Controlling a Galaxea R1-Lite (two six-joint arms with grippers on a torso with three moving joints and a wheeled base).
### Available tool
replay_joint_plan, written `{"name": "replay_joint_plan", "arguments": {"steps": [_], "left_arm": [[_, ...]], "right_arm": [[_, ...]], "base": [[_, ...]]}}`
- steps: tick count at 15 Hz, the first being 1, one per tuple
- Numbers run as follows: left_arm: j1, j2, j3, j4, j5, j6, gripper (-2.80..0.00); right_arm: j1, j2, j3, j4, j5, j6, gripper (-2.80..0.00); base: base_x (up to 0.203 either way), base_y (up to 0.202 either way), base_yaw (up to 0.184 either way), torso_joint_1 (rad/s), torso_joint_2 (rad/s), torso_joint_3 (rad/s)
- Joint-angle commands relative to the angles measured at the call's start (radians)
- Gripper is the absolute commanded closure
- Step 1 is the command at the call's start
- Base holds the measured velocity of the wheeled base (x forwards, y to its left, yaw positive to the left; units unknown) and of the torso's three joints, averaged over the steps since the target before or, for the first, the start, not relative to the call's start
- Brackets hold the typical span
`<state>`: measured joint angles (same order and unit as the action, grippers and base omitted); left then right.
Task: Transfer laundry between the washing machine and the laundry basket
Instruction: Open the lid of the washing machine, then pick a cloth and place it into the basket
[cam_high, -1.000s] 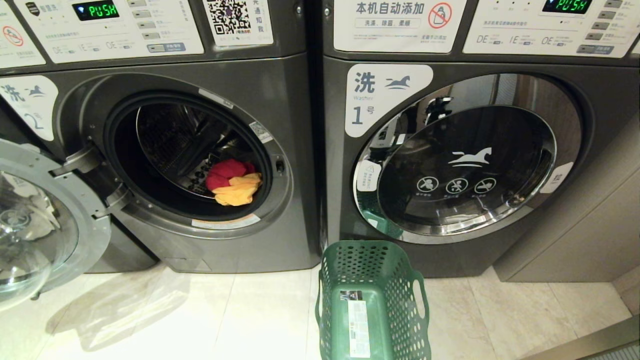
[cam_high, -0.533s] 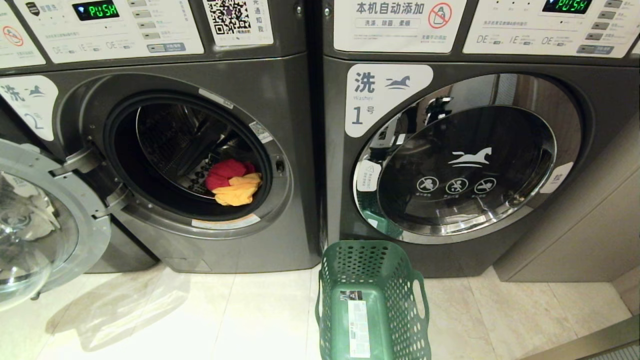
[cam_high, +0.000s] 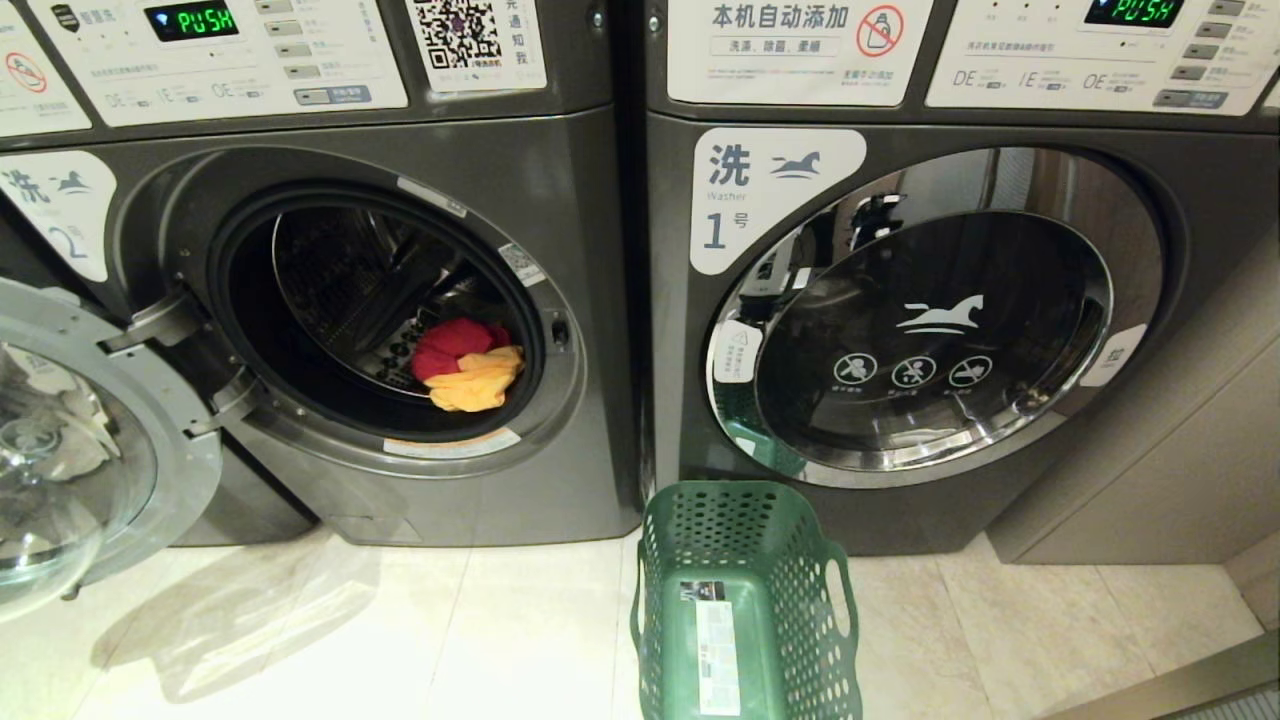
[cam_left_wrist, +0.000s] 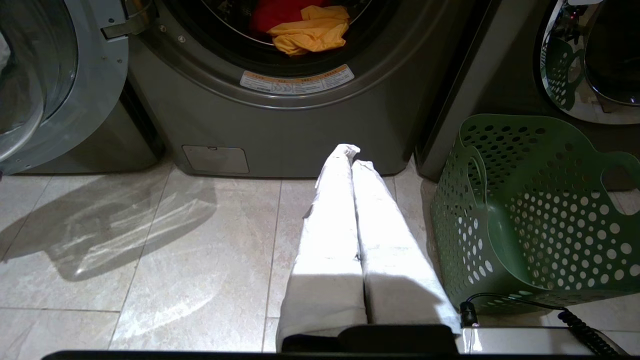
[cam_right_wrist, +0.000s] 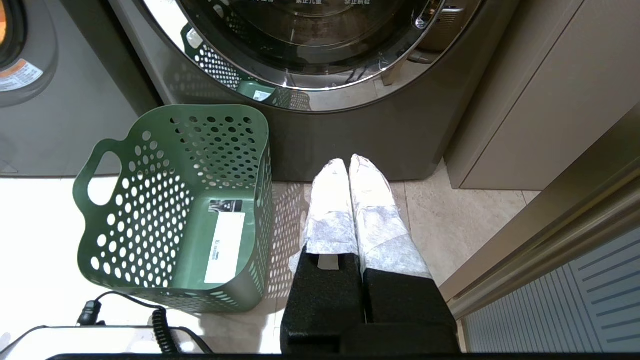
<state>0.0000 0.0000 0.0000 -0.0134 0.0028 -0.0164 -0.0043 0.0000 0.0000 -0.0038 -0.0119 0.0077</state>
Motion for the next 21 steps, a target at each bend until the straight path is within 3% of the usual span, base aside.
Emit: {"name": "replay_joint_plan", "arguments": {"steps": [1,15,21], "left_arm": [[0.0,0.002,0.0,0.0,0.0,0.0,0.0],[0.0,0.0,0.0,0.0,0.0,0.0,0.0],[0.0,0.002,0.0,0.0,0.0,0.0,0.0]], "right_arm": [[0.0,0.002,0.002,-0.001,0.0,0.0,0.0],[0.001,0.002,0.001,0.001,-0.002,0.003,0.0],[0.0,0.002,0.001,0.002,-0.002,0.005,0.0]], "base": [[0.0,0.0,0.0,0.0,0.0,0.0],[0.0,0.0,0.0,0.0,0.0,0.0],[0.002,0.159,-0.001,0.001,0.0,0.002]]}}
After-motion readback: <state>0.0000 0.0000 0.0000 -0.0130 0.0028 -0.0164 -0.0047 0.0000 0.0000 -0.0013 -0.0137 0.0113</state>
